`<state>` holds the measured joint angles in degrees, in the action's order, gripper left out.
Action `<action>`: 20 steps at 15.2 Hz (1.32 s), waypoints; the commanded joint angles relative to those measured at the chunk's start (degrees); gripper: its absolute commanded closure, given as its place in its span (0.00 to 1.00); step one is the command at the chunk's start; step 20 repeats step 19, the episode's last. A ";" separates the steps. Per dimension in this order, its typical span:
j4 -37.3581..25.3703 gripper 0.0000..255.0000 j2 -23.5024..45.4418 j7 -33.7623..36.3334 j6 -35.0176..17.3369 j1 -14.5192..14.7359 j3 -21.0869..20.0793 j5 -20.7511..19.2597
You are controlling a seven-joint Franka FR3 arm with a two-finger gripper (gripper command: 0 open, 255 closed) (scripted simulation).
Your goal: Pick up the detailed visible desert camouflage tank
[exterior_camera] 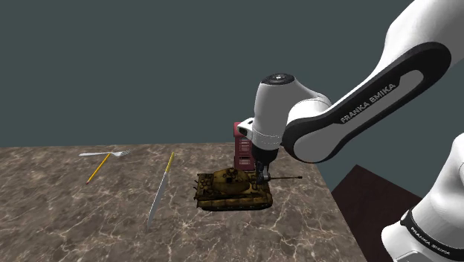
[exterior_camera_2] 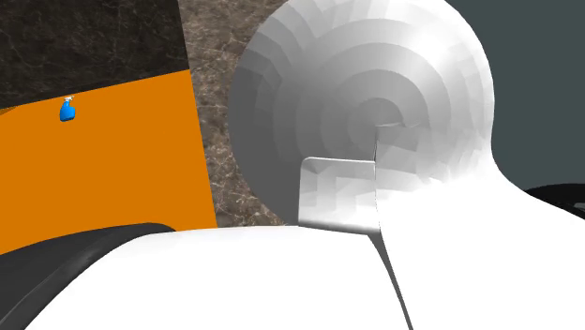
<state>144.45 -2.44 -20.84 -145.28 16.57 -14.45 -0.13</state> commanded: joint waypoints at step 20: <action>-4.19 1.00 -8.88 -2.23 12.87 0.47 0.58 2.89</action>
